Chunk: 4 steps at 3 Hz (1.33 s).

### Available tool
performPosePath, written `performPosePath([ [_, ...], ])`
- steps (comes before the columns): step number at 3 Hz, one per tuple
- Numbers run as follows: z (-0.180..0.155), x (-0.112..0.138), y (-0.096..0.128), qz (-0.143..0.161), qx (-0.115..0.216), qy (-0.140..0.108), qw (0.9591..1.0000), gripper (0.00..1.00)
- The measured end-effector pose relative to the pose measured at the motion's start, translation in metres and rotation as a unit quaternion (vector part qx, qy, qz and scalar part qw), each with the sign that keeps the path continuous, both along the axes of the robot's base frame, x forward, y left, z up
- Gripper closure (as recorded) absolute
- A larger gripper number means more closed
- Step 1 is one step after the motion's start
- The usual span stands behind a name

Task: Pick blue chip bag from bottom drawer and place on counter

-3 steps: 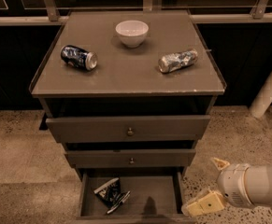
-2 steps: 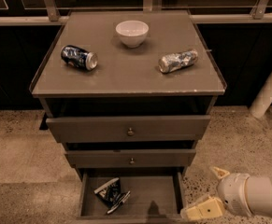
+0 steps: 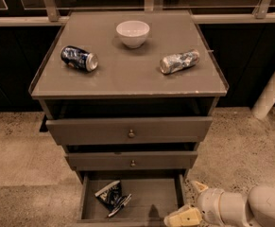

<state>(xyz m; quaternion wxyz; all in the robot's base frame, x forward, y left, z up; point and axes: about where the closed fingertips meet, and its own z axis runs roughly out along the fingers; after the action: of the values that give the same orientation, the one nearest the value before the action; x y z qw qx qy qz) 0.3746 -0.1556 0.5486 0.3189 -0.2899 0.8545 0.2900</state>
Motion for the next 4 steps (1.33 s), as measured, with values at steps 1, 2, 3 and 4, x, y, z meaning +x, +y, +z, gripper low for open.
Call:
performPosePath([
  [1, -0.012, 0.0, 0.001, -0.006, 0.005, 0.006, 1.0, 0.0],
  [2, -0.025, -0.002, -0.001, -0.02, 0.003, 0.014, 0.9997, 0.0],
  [3, -0.058, 0.014, 0.018, -0.007, 0.017, 0.016, 0.9997, 0.0],
  [4, -0.101, 0.024, 0.05, 0.004, 0.048, 0.031, 0.9984, 0.0],
])
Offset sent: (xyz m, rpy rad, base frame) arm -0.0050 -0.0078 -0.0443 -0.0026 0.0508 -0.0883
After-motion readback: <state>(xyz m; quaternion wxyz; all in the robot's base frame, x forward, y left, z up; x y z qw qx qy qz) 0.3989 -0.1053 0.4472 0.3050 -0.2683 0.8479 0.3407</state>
